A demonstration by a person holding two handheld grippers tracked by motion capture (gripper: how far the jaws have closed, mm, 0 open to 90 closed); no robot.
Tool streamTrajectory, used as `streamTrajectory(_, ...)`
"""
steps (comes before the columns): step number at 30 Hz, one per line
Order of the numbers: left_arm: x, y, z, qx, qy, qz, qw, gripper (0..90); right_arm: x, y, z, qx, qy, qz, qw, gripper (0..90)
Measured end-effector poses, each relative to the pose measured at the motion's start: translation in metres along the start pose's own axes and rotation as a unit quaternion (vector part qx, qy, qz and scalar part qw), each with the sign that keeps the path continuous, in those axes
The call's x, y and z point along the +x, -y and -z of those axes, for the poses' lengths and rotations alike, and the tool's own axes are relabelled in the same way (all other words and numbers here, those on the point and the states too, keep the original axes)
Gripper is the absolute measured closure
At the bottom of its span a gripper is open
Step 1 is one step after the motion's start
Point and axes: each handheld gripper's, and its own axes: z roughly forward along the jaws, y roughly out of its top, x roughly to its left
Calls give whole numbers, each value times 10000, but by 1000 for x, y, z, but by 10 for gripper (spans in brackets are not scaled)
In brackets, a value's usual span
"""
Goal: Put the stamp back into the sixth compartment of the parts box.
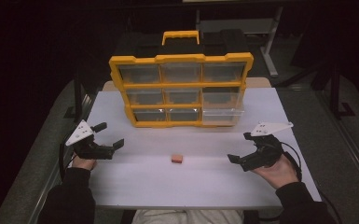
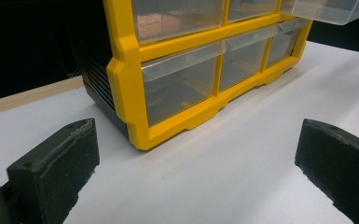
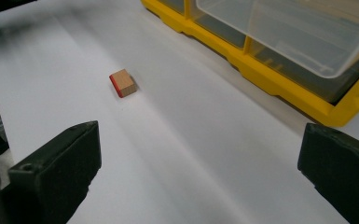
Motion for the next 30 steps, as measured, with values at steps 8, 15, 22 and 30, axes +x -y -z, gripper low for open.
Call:
streamTrajectory(8, 0, 0, 0, -3, 4, -14, 10000, 0, 9, -5, -11, 183, -137, 178, 9996, 0)
streamTrajectory(15, 0, 0, 1, -2, 22, -18, 10000, 0, 14, -9, -18, 310, -225, 287, 9989, 0)
streamTrajectory(22, 0, 0, 1, -1, 23, -15, 10000, 0, 18, -10, -22, 372, -285, 344, 9983, 0)
streamTrajectory(30, 0, 0, 0, -9, 24, -9, 10000, 0, 21, -12, -30, 474, -363, 403, 9974, 0)
